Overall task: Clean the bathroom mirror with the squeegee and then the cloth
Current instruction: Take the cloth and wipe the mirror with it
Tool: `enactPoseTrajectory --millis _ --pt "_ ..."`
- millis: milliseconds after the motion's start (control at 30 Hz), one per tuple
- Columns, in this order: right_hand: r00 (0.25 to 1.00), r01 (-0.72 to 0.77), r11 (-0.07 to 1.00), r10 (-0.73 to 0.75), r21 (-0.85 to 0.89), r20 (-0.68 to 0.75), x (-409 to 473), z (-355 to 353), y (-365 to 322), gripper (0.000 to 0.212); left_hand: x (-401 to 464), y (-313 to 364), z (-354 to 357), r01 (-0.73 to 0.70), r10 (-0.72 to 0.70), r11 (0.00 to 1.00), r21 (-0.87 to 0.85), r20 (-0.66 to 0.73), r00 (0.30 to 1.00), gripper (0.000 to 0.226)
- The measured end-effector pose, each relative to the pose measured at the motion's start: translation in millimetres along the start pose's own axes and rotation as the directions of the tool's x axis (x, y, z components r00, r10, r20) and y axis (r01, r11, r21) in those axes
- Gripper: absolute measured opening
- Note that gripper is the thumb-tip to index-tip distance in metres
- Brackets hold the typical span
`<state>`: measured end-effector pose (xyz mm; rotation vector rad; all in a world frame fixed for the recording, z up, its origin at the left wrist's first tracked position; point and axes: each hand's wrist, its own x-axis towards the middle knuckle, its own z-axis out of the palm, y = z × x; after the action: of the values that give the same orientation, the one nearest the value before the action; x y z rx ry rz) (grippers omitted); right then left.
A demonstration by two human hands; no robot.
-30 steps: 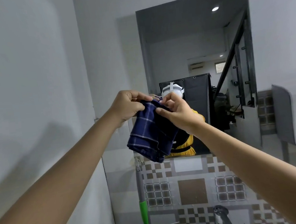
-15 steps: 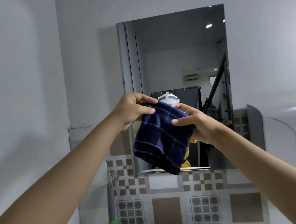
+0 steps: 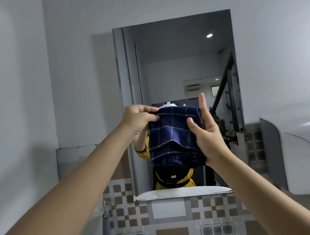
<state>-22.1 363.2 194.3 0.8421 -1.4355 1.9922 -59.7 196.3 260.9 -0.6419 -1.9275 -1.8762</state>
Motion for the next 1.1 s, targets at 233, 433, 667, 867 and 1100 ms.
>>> enactPoseTrajectory --millis 233,433,667,867,1100 --pt "0.993 -0.117 0.993 0.117 0.007 0.001 11.3 6.3 4.2 0.041 19.2 -8.5 -9.1 0.128 -0.126 0.989 -0.078 0.03 0.992 0.021" --pt "0.963 -0.236 0.972 0.236 0.016 -0.127 36.6 11.6 2.2 0.042 41.5 -9.6 -21.4 -0.084 0.089 0.995 -0.049 0.11 0.99 0.021" --pt "0.966 0.139 0.958 -0.187 -0.252 -0.178 100.3 28.6 -38.9 0.093 91.6 3.7 -53.3 -0.455 0.48 0.713 0.534 0.101 0.871 0.051" --pt "0.718 0.463 0.328 -0.684 -0.823 0.132 190.9 38.4 -60.9 0.1 115.7 -17.3 -82.5 -0.422 0.487 0.187 0.887 0.29 0.824 0.116" --pt "0.799 0.244 -0.063 -0.553 -0.968 0.237 264.4 27.8 -47.4 0.066 132.7 -33.0 -94.4 -0.425 0.506 0.042 0.904 0.347 0.79 0.13"
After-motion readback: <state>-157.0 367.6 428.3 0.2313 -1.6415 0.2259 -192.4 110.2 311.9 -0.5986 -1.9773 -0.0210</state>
